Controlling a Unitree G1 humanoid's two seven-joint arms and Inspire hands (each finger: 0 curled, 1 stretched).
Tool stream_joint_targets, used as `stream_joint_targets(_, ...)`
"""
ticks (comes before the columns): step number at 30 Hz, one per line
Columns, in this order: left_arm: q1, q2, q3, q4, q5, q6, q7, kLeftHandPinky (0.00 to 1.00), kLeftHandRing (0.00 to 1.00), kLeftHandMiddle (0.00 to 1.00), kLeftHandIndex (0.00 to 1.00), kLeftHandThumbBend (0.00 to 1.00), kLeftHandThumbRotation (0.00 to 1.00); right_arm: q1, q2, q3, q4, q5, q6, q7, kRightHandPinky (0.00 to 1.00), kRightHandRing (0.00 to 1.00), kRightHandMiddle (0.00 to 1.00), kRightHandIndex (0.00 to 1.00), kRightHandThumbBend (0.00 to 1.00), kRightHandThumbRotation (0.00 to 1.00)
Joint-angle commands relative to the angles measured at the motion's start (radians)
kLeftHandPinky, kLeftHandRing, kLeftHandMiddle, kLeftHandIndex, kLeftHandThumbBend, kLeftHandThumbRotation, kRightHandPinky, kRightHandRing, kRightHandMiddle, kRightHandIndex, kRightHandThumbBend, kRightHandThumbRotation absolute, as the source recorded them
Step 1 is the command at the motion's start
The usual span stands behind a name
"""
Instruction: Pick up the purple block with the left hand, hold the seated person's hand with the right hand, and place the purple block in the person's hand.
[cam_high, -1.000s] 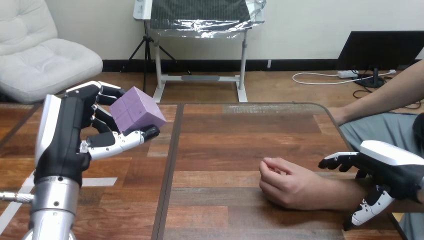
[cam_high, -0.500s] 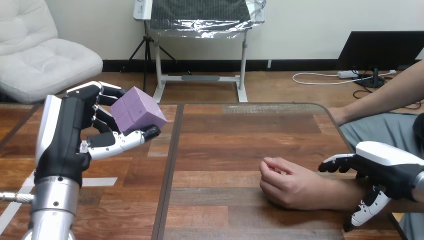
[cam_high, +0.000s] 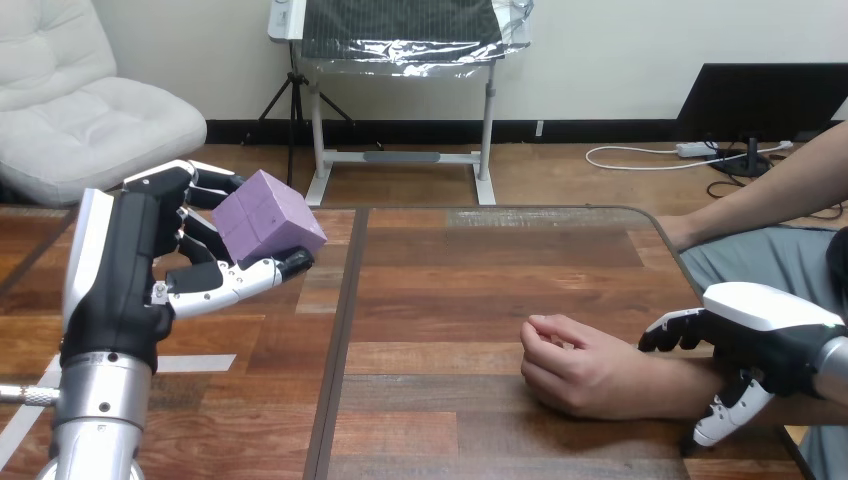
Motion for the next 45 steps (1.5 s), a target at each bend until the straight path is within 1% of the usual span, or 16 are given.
stream_joint_targets(1, -0.044, 0.002, 0.012, -0.025, 0.000, -0.033, -0.002, 0.25, 0.32, 0.37, 0.42, 0.55, 0.00, -0.009, 0.003, 0.049, 0.079, -0.031, 0.027, -0.008, 0.65, 0.80, 0.80, 0.79, 0.85, 0.26)
stream_joint_targets(7, -0.042, 0.005, 0.015, -0.026, -0.001, -0.037, -0.006, 0.25, 0.32, 0.37, 0.42, 0.55, 0.00, -0.025, 0.007, 0.073, 0.115, -0.051, 0.015, -0.028, 0.63, 0.78, 0.78, 0.77, 0.81, 0.29)
stream_joint_targets(12, -0.043, 0.003, 0.017, -0.024, -0.007, -0.040, -0.007, 0.25, 0.32, 0.37, 0.42, 0.55, 0.00, -0.047, 0.012, 0.099, 0.153, -0.070, 0.022, -0.034, 0.62, 0.77, 0.78, 0.77, 0.78, 0.31)
stream_joint_targets(16, -0.043, 0.004, 0.018, -0.020, -0.013, -0.047, -0.009, 0.25, 0.32, 0.37, 0.42, 0.55, 0.00, -0.059, 0.016, 0.111, 0.179, -0.073, 0.012, -0.046, 0.61, 0.73, 0.76, 0.76, 0.77, 0.31)
stream_joint_targets(19, -0.042, 0.002, 0.018, -0.023, -0.014, -0.044, -0.010, 0.25, 0.32, 0.37, 0.42, 0.55, 0.00, -0.068, 0.018, 0.121, 0.206, -0.071, -0.008, -0.061, 0.58, 0.70, 0.74, 0.74, 0.76, 0.30)
stream_joint_targets(22, -0.041, 0.004, 0.017, -0.024, -0.011, -0.046, -0.010, 0.25, 0.32, 0.37, 0.41, 0.55, 0.00, -0.078, 0.019, 0.133, 0.229, -0.075, -0.015, -0.071, 0.55, 0.66, 0.71, 0.73, 0.76, 0.28)
stream_joint_targets(30, -0.041, 0.003, 0.022, -0.022, -0.019, -0.053, -0.014, 0.25, 0.31, 0.37, 0.41, 0.55, 0.00, -0.104, 0.022, 0.168, 0.278, -0.094, -0.014, -0.091, 0.53, 0.62, 0.68, 0.69, 0.77, 0.27)
stream_joint_targets(35, -0.042, 0.004, 0.022, -0.021, -0.016, -0.054, -0.014, 0.25, 0.31, 0.37, 0.41, 0.55, 0.00, -0.113, 0.026, 0.178, 0.298, -0.088, -0.016, -0.099, 0.50, 0.58, 0.65, 0.67, 0.79, 0.25)
stream_joint_targets(38, -0.042, 0.006, 0.023, -0.017, -0.013, -0.061, -0.014, 0.25, 0.31, 0.37, 0.41, 0.55, 0.00, -0.116, 0.031, 0.181, 0.307, -0.084, -0.009, -0.100, 0.47, 0.54, 0.62, 0.65, 0.80, 0.23)
stream_joint_targets(40, -0.042, 0.007, 0.023, -0.014, -0.012, -0.065, -0.014, 0.25, 0.31, 0.37, 0.41, 0.55, 0.00, -0.119, 0.033, 0.185, 0.312, -0.082, -0.003, -0.102, 0.40, 0.47, 0.57, 0.63, 0.82, 0.21)
stream_joint_targets(41, -0.042, 0.007, 0.024, -0.013, -0.014, -0.066, -0.015, 0.25, 0.31, 0.37, 0.41, 0.55, 0.00, -0.120, 0.035, 0.187, 0.315, -0.081, 0.000, -0.102, 0.40, 0.47, 0.57, 0.63, 0.82, 0.21)
stream_joint_targets(42, -0.042, 0.006, 0.024, -0.013, -0.015, -0.066, -0.015, 0.25, 0.31, 0.37, 0.41, 0.55, 0.00, -0.121, 0.036, 0.188, 0.318, -0.081, 0.002, -0.103, 0.35, 0.43, 0.53, 0.62, 0.84, 0.19)
stream_joint_targets(45, -0.042, 0.003, 0.025, -0.013, -0.018, -0.064, -0.016, 0.25, 0.31, 0.37, 0.41, 0.55, 0.00, -0.122, 0.039, 0.192, 0.325, -0.078, 0.001, -0.108, 0.31, 0.38, 0.49, 0.60, 0.86, 0.16)
